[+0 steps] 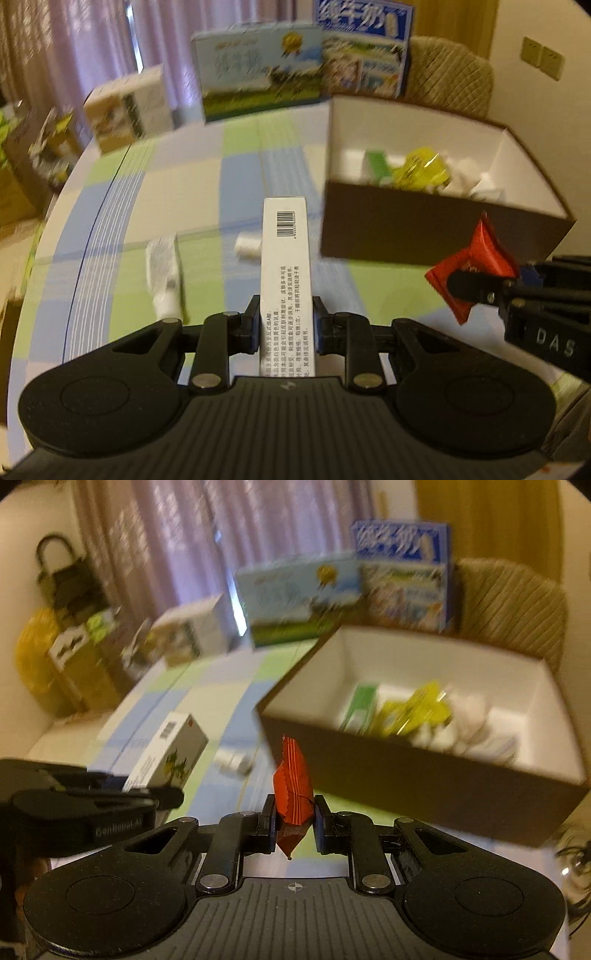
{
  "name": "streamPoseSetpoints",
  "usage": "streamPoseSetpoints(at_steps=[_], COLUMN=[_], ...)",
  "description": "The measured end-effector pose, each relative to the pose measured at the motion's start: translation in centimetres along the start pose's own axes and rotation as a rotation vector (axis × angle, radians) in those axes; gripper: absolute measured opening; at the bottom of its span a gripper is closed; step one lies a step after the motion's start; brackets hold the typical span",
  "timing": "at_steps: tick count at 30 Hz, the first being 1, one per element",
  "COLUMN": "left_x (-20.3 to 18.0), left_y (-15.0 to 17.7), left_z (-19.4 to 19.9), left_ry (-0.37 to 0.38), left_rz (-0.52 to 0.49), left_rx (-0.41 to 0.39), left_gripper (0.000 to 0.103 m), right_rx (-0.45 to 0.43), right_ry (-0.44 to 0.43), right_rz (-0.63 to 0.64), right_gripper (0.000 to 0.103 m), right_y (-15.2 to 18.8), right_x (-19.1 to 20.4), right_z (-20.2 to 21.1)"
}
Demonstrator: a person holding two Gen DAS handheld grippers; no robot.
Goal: Organize objects
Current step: 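Lift the medicine box and red packet and carry them over the brown box, then open both tools to drop the medicine box and red packet into the box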
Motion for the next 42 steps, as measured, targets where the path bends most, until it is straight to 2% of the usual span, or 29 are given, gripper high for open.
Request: streamPoseSetpoints(at_steps=[9,16,22,29,35,42], left_x=[-4.6,-7.0,-8.7,-10.3,-11.8,-13.7], left_y=[-7.3,-12.1,-15.5,-18.3,-19.4,-19.6], left_z=[1.0,-0.5,-3.8,-8.2,-11.7,-15.3], left_ry=[0.053,0.07,0.063,0.059,0.074,0.038], left_rz=[-0.06,-0.111,-0.187,-0.237,-0.256,-0.31], left_rx=[-0.11,-0.154,-0.148,-0.103,-0.046,0.014], left_gripper=[0.022,0.022,0.022,0.022,0.022,0.022], right_rx=[-0.186,-0.222,-0.153,-0.02,0.078,0.164], right_ry=[0.185,0.247,0.263,0.253,0.272,0.298], right_rz=[-0.093,-0.101,-0.053,-0.028,-0.027,-0.019], right_gripper=[0.016,0.016,0.016,0.016,0.016,0.016], right_y=[-5.6,-8.8,-11.3,-11.6,-11.5,-11.4], right_x=[-5.9,-10.3,-14.9,-19.2,-22.2,-24.4], right_z=[4.4,5.6,4.4,1.5,-1.2,-4.1])
Point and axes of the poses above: each gripper's, at about its wrist camera, not at the fingertips, and z roughly against the way its jaws point, x to its left, y to its underside, the point moved 5 cm from there along -z, roughly the way its jaws point, and after that the axes turned 11 degrees about -y, right-handed, at the moved point
